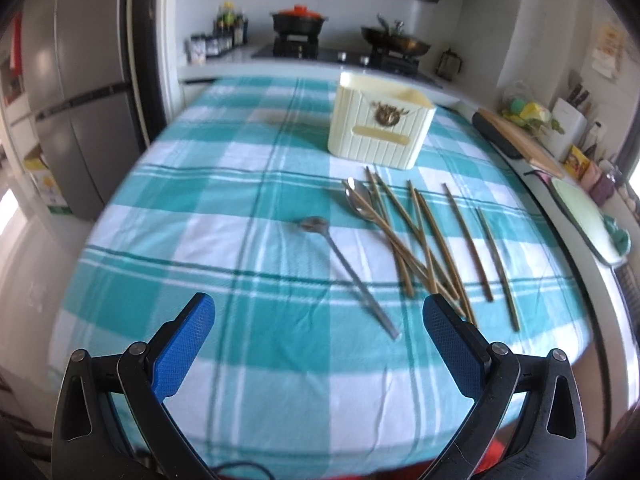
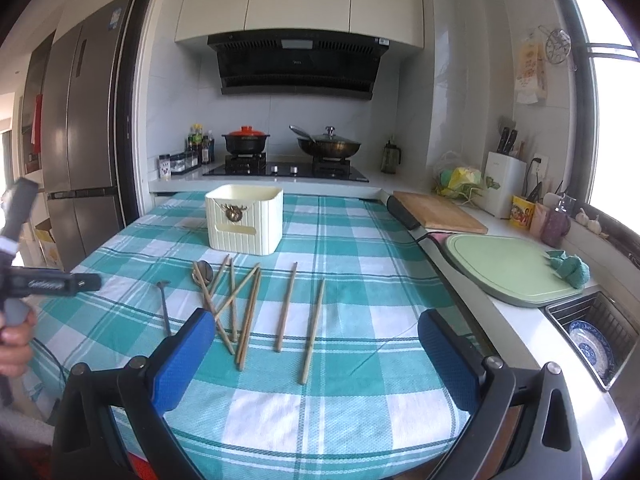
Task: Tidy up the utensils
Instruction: 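Lower the left tool to the metal spoon and close on its bowl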
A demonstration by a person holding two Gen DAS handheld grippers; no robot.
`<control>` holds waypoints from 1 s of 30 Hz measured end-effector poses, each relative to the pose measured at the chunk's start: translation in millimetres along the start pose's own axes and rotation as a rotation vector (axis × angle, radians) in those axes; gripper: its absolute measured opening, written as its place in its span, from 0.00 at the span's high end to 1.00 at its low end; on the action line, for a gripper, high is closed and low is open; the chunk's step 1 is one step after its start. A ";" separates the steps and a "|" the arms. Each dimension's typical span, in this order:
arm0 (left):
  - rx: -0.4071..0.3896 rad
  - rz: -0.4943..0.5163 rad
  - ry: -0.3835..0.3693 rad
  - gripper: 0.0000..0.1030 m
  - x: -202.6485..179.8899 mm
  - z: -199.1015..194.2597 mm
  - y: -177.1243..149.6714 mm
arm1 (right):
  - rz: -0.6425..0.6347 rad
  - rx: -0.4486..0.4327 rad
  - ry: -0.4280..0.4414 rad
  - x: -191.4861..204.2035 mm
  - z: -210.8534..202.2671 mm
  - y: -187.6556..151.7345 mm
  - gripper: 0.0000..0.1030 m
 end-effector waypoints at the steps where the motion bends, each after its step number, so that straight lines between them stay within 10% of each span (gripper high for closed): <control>1: 0.018 -0.003 0.007 0.00 -2.0 14.0 2.6 | 0.004 0.011 0.000 -3.7 5.3 0.2 0.00; 18: 0.121 0.044 0.281 0.00 -3.0 134.3 6.7 | 0.002 0.122 0.011 -40.2 108.6 7.9 0.00; 30: 0.155 0.041 0.245 0.00 40.9 115.8 -11.0 | 0.062 0.166 0.017 -44.4 139.2 -5.4 0.00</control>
Point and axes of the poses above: each gripper's, at about its wrist camera, not at the fingertips, and z roughly the way its jaws point, x to its left, y to its top, the point moved 8 cm from there along z, roughly the way its jaws point, and after that the axes turned 3 degrees about y, right-handed, at the moved point
